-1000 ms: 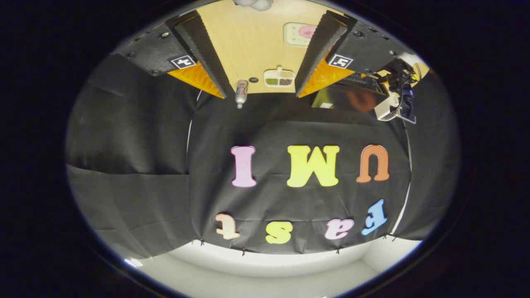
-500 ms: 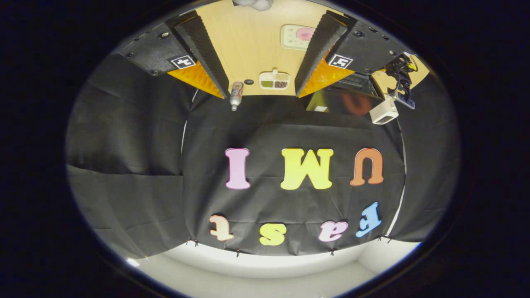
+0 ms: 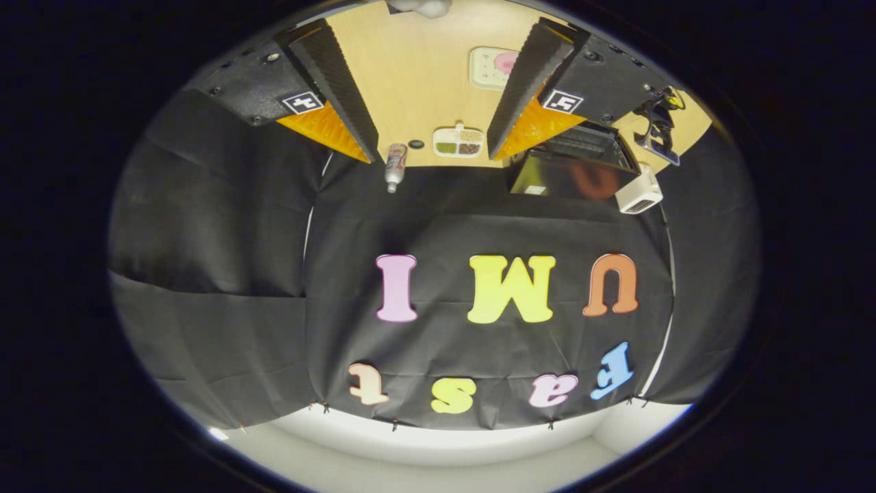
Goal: Open the electric oven with the left hand, put the food in, and close the electric oven.
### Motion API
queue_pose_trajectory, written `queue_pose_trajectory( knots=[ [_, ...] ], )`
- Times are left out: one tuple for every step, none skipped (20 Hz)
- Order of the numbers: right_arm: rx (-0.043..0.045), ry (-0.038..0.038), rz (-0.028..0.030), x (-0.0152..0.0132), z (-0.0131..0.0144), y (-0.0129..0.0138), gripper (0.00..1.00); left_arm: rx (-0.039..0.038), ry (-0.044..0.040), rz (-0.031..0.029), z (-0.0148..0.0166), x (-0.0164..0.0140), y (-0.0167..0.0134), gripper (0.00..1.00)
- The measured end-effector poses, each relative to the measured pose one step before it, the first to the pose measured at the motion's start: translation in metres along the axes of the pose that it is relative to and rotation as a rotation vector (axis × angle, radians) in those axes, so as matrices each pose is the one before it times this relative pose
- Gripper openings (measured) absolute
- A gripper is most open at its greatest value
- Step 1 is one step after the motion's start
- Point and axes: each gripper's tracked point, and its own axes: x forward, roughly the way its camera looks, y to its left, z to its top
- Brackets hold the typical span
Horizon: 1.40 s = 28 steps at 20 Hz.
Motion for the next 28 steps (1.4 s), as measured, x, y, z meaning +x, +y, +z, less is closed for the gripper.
queue_pose_trajectory(
  knots=[
    [-0.00303,0.00208,-0.00267,-0.00023,-0.00145,-0.00068,0.96,-0.01563,0.02077,-0.00041,-0.00739,0.00427,-0.00007,0.96],
    [-0.00098,0.00258,-0.00281,0.00027,-0.00114,-0.00091,0.96,-0.01111,0.03082,0.00102,-0.008,0.00341,0.0012,0.96],
    [-0.00071,0.00644,-0.00131,0.00033,-0.00237,-0.00011,0.96,-0.01475,0.02521,0.00107,-0.00795,0.00218,0.00002,0.96],
    [0.0006,0.00356,-0.00207,0.00061,-0.00017,-0.00072,0.96,-0.00527,-0.00259,0.00064,-0.00079,0.00042,-0.00111,0.97],
    [0.00068,0.0017,-0.00409,-0.00025,-0.00102,-0.00162,0.97,0.0203,-0.01604,-0.00098,0.00243,0.00118,-0.0013,0.97],
    [0.00078,0.00256,-0.00254,0.00015,-0.00058,-0.00049,0.97,0.02865,0.01211,0.00012,-0.00518,0.00127,-0.0019,0.96],
    [0.00007,0.00646,-0.00123,0.0007,-0.00368,-0.00009,0.96,0.01617,0.01937,0.00094,-0.00629,0.00018,-0.00062,0.96],
    [0.00029,0.00409,-0.00018,0.00115,-0.00213,-0.00025,0.96,0.00166,-0.00532,0.00051,0.00124,-0.00025,-0.00062,0.96],
    [0.00032,0.0042,-0.00132,0.00121,-0.00181,-0.00024,0.96,0.00458,-0.00735,0.00011,0.00181,-0.00023,0.00001,0.96],
    [0.00133,0.0043,-0.00131,0.00047,-0.00199,-0.0007,0.96,-0.00042,-0.0043,-0.00019,0.00019,-0.00102,0.00105,0.96],
    [0.00317,0.00399,-0.00142,0.00121,-0.00293,-0.00035,0.96,-0.00276,-0.00573,0.00026,0.00186,-0.00098,0.00069,0.96],
    [0.00031,0.00572,0.00232,0.00082,-0.00236,0.00005,0.96,-0.00181,-0.00491,-0.00089,0.00062,-0.00045,0.00006,0.96],
    [-0.00239,0.00696,-0.00354,0.00228,-0.0051,-0.00081,0.97,-0.00425,-0.00776,-0.00166,0.00182,-0.00169,-0.00012,0.96],
    [-0.0001,0.00416,-0.00171,0.00167,-0.00382,-0.00126,0.96,-0.00664,-0.0143,-0.00905,0.00344,-0.00158,-0.00065,0.96],
    [0.00268,0.01106,0.00094,0.00266,-0.00505,0.00006,0.97,0.0003,-0.00629,0.00176,0.00408,-0.00267,0.00106,0.96],
    [0.00384,0.01724,0.01141,0.00338,-0.00655,0.00238,0.97,-0.00504,-0.00542,0.00042,0.00125,-0.00495,0.00274,0.96],
    [0.00019,0.02617,0.01172,0.00486,-0.00898,0.00249,0.96,-0.01243,-0.01055,0.00257,0.00472,-0.00484,0.00266,0.96],
    [-0.00003,0.02309,0.00826,0.00553,-0.00838,0.00098,0.97,-0.00854,-0.01656,-0.00012,0.00732,-0.00736,0.00132,0.96],
    [-0.00186,0.02858,0.00407,0.00723,-0.01175,0.00095,1.0,-0.0024,-0.01833,0.00469,0.00686,-0.00534,0.00333,0.96],
    [-0.00386,0.04508,0.01278,0.00796,-0.01475,0.0023,0.96,-0.00213,-0.01826,0.00318,0.00703,-0.00688,0.00135,0.96],
    [0.00486,0.03251,0.02429,0.00936,-0.01175,0.00632,0.96,-0.0058,-0.01423,0.00464,0.00678,-0.00744,0.0022,0.96],
    [0.00734,0.03102,0.01723,0.01008,-0.01264,0.0031,0.96,-0.01108,-0.01579,-0.00222,0.00837,-0.00817,0.0008,0.96],
    [-0.00067,0.0344,0.01294,0.0121,-0.01358,0.0015,0.95,-0.00715,-0.02132,0.00523,0.01077,-0.00876,0.00047,0.96],
    [-0.0024,0.03977,0.01629,0.01365,-0.01351,0.00218,0.94,-0.00445,-0.02437,0.00904,0.01083,-0.00719,0.00261,0.96],
    [0.00107,0.04283,0.02131,0.01349,-0.01399,0.00352,0.94,-0.00289,-0.02248,0.01211,0.01009,-0.00814,0.00122,0.96],
    [-0.00273,0.03741,0.02956,0.01493,-0.01205,0.00492,0.91,-0.00214,-0.02335,0.01505,0.0106,-0.0087,0.00116,0.96],
    [-0.00534,0.04901,0.02393,0.01422,-0.01274,0.00266,0.88,-0.00126,-0.02072,0.01363,0.00989,-0.00815,0.00085,0.96],
    [-0.00329,0.04982,0.0196,0.0162,-0.01397,0.00114,0.88,0.00312,-0.02138,0.01842,0.00984,-0.00815,-0.00019,0.96]
  ],
)
